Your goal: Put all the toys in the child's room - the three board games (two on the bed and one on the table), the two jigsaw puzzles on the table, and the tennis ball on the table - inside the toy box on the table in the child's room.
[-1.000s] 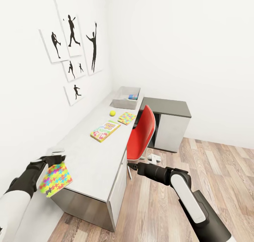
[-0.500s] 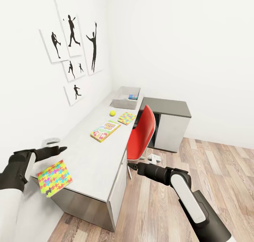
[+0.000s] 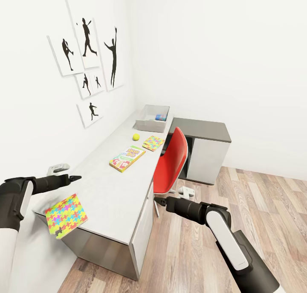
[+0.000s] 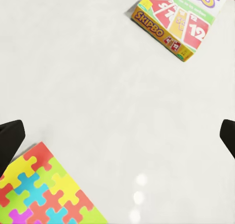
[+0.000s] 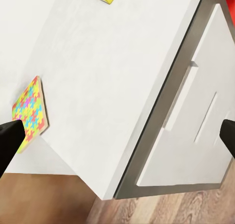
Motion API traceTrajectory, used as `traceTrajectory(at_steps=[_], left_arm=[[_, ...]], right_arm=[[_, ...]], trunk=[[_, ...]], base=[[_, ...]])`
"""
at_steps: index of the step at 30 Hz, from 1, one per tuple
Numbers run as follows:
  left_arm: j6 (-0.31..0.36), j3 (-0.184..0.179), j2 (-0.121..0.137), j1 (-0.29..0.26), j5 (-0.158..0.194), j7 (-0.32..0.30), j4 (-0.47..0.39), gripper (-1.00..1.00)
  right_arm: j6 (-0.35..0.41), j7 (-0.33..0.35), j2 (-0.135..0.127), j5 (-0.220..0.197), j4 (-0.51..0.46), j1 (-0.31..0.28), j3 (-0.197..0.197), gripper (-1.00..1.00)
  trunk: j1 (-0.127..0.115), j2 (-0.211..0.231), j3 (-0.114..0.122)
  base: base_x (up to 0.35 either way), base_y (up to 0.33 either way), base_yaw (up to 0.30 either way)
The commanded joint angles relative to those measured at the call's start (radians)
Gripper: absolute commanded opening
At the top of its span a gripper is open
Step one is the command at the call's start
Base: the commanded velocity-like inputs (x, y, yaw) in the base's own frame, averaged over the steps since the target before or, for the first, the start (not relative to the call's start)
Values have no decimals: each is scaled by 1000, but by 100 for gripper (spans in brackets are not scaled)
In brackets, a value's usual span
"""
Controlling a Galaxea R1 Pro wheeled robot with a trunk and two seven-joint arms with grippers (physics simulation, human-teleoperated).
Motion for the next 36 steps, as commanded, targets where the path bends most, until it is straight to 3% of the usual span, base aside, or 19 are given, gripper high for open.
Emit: traceTrajectory(at_steps=[1, 22, 36], left_arm=[[8, 2, 0, -1, -4, -7, -1, 100], [41, 9, 1, -1, -5, -9, -1, 100], [45, 35, 0, -1, -8, 5, 1, 100]], right_arm=[[1, -10, -1, -11, -1, -1, 2, 100], [1, -9, -3, -10, -1, -1, 0, 100], [0, -9, -5, -10, -1, -1, 0, 100]], trunk=[[0, -1, -1], [0, -1, -1], [0, -1, -1]], base=[[0, 0, 0], [-30, 0, 0], [-1, 0, 0]])
